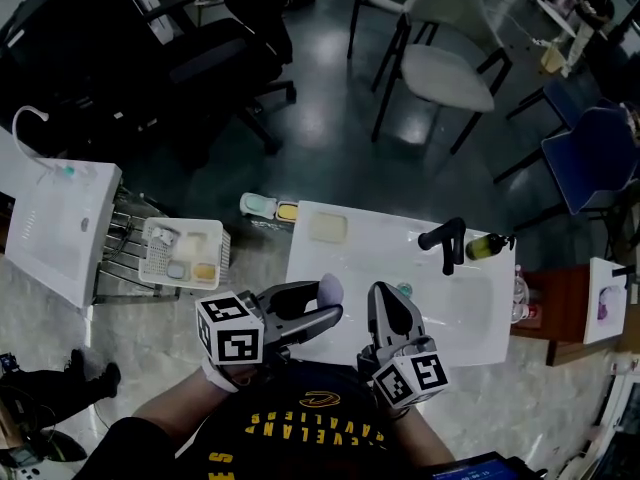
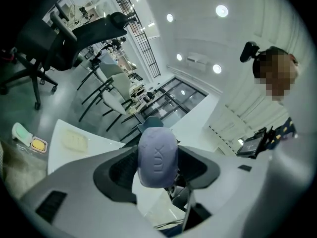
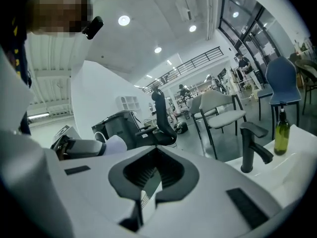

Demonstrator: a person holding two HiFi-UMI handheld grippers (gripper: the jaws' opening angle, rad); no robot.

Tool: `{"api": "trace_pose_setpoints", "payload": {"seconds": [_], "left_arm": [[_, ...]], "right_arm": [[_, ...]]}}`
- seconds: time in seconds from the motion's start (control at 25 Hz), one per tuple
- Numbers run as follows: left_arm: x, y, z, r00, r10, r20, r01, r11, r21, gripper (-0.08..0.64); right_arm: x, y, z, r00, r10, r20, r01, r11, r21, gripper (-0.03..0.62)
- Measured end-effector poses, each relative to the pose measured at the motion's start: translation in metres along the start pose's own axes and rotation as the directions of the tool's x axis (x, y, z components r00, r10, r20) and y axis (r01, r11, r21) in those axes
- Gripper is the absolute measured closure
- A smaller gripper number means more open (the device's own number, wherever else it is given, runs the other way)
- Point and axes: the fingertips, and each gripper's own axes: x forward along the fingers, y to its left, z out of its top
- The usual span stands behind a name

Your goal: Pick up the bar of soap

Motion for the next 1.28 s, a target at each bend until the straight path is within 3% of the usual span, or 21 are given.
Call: {"api": "trace_pose_setpoints", "payload": {"seconds": [0.4, 1.28], "left_arm": [[0.004, -0.008, -0.002, 0.999, -0.034, -0.018, 0.034, 0.999, 0.019, 0.293], [0.009, -0.01, -0.002, 0.999, -0.036, -0.037, 0.037, 0.999, 0.031, 0.293]], "right_arm": [[-0.006, 0.013, 0.014, 0.998, 0.025, 0.059, -0.018, 0.993, -0.119, 0.581], [-0.004, 0.013, 0.01, 0.998, 0.027, 0.05, -0.022, 0.994, -0.103, 0.581]]}}
